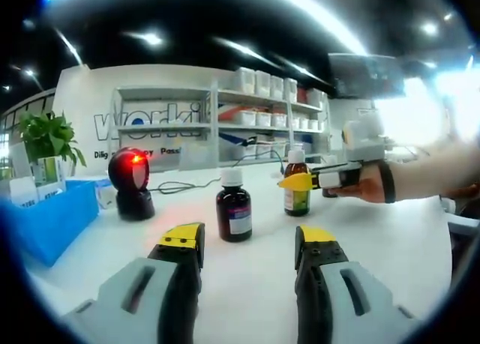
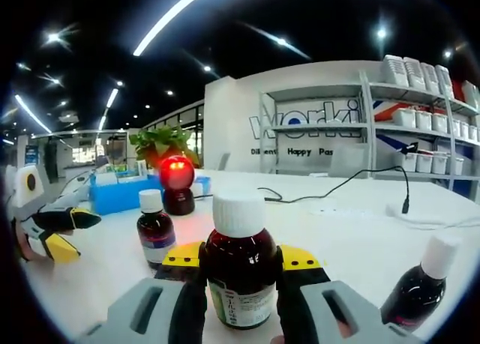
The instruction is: Rotate the medicine bottle to make it face forward pick up the medicine bottle inspect the drug traceability code place the medicine on the table
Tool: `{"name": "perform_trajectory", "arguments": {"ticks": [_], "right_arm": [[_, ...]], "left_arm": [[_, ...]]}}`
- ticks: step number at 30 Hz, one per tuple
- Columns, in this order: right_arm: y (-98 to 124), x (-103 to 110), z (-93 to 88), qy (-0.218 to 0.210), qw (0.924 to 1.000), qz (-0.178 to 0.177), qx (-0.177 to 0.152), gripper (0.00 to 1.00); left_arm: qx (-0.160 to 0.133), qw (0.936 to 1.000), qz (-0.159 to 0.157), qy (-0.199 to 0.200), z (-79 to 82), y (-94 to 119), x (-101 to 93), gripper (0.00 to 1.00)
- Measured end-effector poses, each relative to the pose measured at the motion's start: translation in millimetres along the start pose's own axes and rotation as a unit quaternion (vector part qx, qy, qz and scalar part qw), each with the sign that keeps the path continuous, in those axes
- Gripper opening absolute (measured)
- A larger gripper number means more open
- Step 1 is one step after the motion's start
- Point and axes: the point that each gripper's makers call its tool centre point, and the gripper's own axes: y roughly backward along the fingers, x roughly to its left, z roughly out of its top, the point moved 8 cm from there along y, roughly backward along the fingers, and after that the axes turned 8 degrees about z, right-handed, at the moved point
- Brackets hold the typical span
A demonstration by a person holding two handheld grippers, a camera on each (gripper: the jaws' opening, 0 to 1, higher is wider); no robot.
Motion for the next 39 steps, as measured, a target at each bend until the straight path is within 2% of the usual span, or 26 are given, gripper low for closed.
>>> {"name": "perform_trajectory", "arguments": {"ticks": [9, 17, 21, 25, 28, 33, 39], "right_arm": [[1, 0, -1.7, 0.006, 0.9998, 0.001, -0.017, 0.31], [0, 0, -2.8, 0.008, 0.9998, 0.004, -0.019, 0.32], [3, 1, -0.6, -0.026, 0.9993, 0.011, -0.026, 0.32], [7, -3, 5.1, -0.009, 0.9995, 0.01, -0.027, 0.41], [11, -1, 12.0, -0.001, 0.9994, 0.017, -0.029, 0.42], [26, 3, 25.3, 0.017, 0.9989, 0.029, -0.033, 0.45], [58, 9, 41.1, 0.027, 0.9977, 0.031, -0.055, 0.45]], "left_arm": [[0.001, 1.0, 0.0, 0.0, -0.5, 0, 0.5, 0.39], [0.002, 1.0, 0.0, 0.0, -0.7, 0, -0.3, 0.39], [0.003, 1.0, 0.0, -0.001, -1.1, 0, -0.1, 0.39], [0.004, 1.0, 0.002, -0.001, -1.1, 0, 0.1, 0.39], [0.005, 1.0, 0.001, 0.0, -1.4, -1, 0.3, 0.39], [0.005, 1.0, -0.001, -0.002, -1.5, -1, -0.1, 0.39], [0.003, 1.0, 0.003, 0.003, -1.4, -1, 2.5, 0.39]]}}
